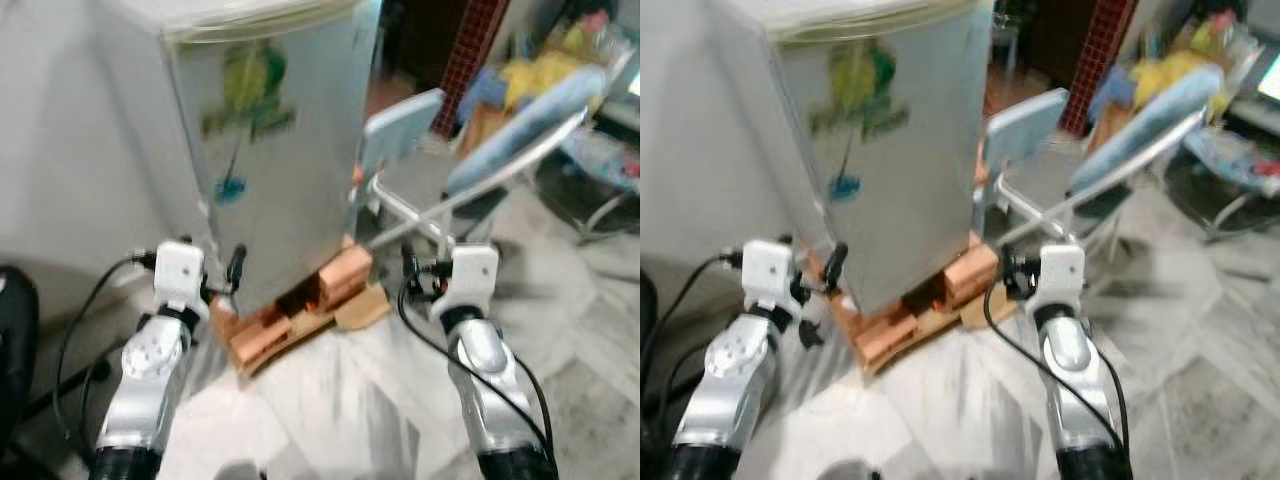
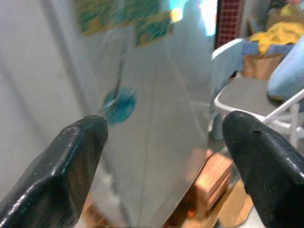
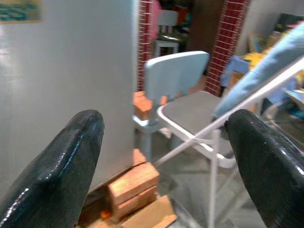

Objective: Restocking fridge

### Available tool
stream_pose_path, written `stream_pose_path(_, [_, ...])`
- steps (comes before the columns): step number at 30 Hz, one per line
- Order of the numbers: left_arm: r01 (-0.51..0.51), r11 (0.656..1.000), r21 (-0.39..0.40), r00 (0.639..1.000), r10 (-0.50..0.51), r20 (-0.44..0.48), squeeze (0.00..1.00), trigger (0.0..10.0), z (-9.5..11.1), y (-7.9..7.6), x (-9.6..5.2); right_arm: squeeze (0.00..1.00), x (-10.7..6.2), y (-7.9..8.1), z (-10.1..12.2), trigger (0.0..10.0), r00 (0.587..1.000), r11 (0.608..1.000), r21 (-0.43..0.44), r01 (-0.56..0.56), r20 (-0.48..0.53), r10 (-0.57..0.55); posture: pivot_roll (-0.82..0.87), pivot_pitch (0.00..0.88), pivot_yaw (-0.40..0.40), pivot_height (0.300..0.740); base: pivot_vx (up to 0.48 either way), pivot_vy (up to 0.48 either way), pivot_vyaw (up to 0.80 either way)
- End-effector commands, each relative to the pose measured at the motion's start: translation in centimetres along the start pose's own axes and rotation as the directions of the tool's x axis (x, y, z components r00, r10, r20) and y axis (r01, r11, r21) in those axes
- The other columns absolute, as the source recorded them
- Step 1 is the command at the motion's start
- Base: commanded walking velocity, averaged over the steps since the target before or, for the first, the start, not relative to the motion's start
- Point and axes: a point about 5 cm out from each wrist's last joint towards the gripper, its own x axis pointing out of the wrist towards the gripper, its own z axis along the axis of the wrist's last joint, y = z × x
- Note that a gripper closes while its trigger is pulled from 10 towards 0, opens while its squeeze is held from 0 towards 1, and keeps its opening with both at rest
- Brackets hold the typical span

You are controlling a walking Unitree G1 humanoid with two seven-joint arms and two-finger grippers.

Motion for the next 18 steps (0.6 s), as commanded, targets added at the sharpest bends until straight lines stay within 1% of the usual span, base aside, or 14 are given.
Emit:
stream_pose_path(1, [0.015, 1.0, -0.018, 1.0, -0.015, -0.008, 0.0, 10.0, -0.07, -0.61, 0.03, 0.0, 0.02, -0.79, 0.34, 10.0, 1.0, 1.0, -0.014, 0.024, 0.015, -0.024, 0.01, 0.0, 0.001, 0.74, 0.0, 0.0, 0.0])
stream_pose_path(9, [-0.006, 1.0, -0.026, 1.0, 0.006, -0.029, 0.0, 10.0, -0.28, -0.54, -0.02, 0.0, -0.12, -0.81, 0.26, 10.0, 1.0, 1.0, -0.012, 0.028, 0.011, -0.028, 0.01, 0.0, 0.0, 0.74, 0.0, 0.0, 0.0])
stream_pose_path(14, [-0.002, 1.0, -0.022, 1.0, 0.001, -0.028, 0.0, 10.0, -0.21, -0.61, 0.02, 0.0, -0.13, -0.84, 0.3, 10.0, 1.0, 1.0, -0.011, 0.027, 0.011, -0.027, 0.01, 0.0, 0.0, 0.74, 0.0, 0.354, 0.0])
stream_pose_path(18, [0.015, 1.0, -0.001, 1.0, -0.015, -0.022, 0.0, 10.0, -0.14, -0.71, 0.0, 0.0, -0.11, -0.8, 0.31, 10.0, 1.0, 1.0, -0.012, 0.026, 0.01, -0.026, 0.01, 0.0, 0.0, 0.74, 0.0, 0.468, -0.7])
